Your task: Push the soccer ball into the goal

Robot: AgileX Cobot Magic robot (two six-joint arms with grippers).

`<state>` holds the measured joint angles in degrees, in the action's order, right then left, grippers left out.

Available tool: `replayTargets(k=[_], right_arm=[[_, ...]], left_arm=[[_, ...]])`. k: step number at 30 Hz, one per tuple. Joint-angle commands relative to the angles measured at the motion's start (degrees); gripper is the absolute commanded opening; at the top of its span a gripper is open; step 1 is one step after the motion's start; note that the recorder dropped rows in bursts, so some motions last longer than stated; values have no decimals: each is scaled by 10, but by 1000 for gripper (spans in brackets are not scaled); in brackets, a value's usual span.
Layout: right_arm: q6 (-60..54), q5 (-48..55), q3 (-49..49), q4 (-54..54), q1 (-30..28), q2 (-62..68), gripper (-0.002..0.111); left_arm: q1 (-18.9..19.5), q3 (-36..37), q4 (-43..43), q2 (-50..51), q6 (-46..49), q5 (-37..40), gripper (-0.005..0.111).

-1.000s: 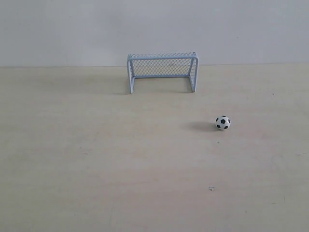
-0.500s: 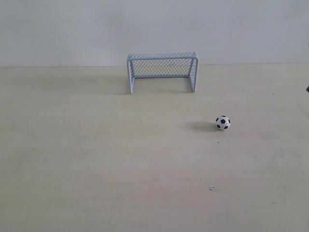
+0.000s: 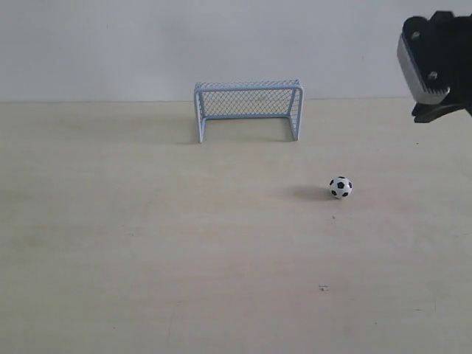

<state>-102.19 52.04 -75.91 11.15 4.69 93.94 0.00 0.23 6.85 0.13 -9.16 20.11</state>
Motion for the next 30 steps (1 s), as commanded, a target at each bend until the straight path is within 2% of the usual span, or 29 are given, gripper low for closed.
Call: replayTargets(k=[1, 7, 15, 18, 24, 27, 30], right_arm=[[-61, -28, -17, -24, -1, 69, 0], [-119, -51, -17, -51, 11, 107, 0], [-135, -57, -17, -70, 72, 138, 0], [-119, -31, -17, -80, 100, 160, 0], [-70, -61, 13, -132, 97, 186, 0], [-76, -111, 33, -131, 97, 187, 0], [-78, -117, 33, -115, 96, 187, 0]], left_arm=[[1, -2, 1, -1, -3, -7, 6], [1, -2, 1, -1, -3, -6, 6], [1, -2, 1, -1, -3, -6, 6], [1, -2, 1, -1, -3, -6, 6], [1, -2, 1, -1, -3, -7, 6], [1, -2, 1, -1, -3, -7, 6], [1, -2, 1, -1, -3, -7, 6]])
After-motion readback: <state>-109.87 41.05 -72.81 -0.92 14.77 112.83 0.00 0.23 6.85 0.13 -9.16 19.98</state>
